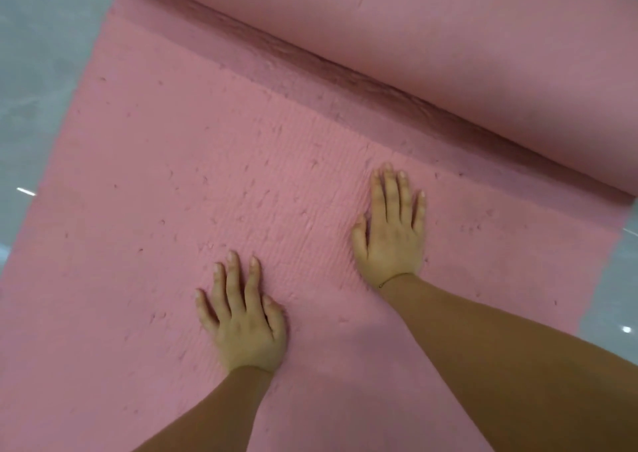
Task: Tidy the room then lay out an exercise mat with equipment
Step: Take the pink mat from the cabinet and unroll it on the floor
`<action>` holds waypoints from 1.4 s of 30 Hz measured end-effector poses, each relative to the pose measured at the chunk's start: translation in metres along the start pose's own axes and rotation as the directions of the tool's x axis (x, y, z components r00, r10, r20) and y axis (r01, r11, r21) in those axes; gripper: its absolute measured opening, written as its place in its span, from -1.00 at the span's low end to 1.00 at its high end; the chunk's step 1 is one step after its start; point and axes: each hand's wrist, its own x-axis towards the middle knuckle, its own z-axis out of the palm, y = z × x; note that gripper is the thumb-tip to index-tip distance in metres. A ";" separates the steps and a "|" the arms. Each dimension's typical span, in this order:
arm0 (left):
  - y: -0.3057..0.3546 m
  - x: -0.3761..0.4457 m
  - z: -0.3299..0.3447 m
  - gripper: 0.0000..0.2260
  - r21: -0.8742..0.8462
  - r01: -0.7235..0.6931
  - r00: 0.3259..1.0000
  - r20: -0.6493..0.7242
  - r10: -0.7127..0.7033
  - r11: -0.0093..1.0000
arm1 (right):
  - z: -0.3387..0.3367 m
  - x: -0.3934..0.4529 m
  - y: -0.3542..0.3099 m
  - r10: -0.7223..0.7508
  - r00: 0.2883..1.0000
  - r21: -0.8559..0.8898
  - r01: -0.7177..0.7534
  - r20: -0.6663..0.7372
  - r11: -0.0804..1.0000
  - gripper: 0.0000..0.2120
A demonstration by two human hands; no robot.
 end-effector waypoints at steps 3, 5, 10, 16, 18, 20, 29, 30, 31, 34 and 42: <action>0.000 -0.001 -0.001 -0.50 -0.005 -0.007 0.999 0.031 0.007 1.000 | -0.001 0.000 0.000 0.001 1.000 -0.016 -0.001 0.020 1.000 -0.33; -0.003 -0.002 -0.002 -0.49 -0.028 -0.024 0.998 0.061 0.026 0.999 | 0.000 0.000 0.001 -0.004 1.000 -0.016 0.005 0.031 1.000 -0.33; 0.011 0.046 -0.006 -0.47 -0.021 -0.286 0.953 0.100 0.286 0.958 | 0.000 -0.001 0.004 -0.008 1.000 0.024 0.008 -0.010 1.000 -0.36; 0.107 0.187 -0.005 -0.50 -0.070 -0.021 1.000 0.002 0.022 0.997 | -0.002 -0.003 0.004 -0.020 1.000 0.034 0.019 0.006 0.999 -0.37; 0.121 0.201 -0.004 -0.49 -0.087 0.042 0.999 -0.010 -0.043 0.995 | -0.002 -0.001 0.004 -0.013 1.000 0.013 0.012 0.025 1.000 -0.37; 0.120 0.198 -0.006 -0.49 -0.110 0.043 0.999 -0.020 -0.045 0.993 | -0.003 -0.001 0.002 0.000 0.998 -0.005 0.000 0.056 1.000 -0.36; 0.120 0.200 -0.004 -0.50 -0.120 0.055 0.996 -0.069 -0.064 0.991 | -0.015 0.023 0.000 -0.158 0.983 0.098 0.149 0.093 0.984 -0.20; 0.120 0.200 -0.005 -0.50 -0.118 0.052 0.995 -0.077 -0.062 0.992 | -0.020 0.035 -0.002 -0.172 0.983 0.119 0.163 0.067 0.979 -0.17; 0.121 0.201 -0.006 -0.50 -0.117 0.050 0.995 -0.083 -0.060 0.992 | -0.025 0.051 -0.002 -0.168 0.985 0.129 0.163 0.034 0.978 -0.16; 0.121 0.202 -0.006 -0.51 -0.123 0.044 0.992 -0.109 -0.057 0.991 | -0.035 0.097 0.005 -0.139 0.986 0.148 0.151 -0.087 0.977 -0.18; 0.121 0.202 -0.007 -0.52 -0.113 0.046 0.992 -0.108 -0.058 0.993 | -0.062 0.182 0.032 -0.109 0.984 0.130 0.127 -0.138 0.983 -0.14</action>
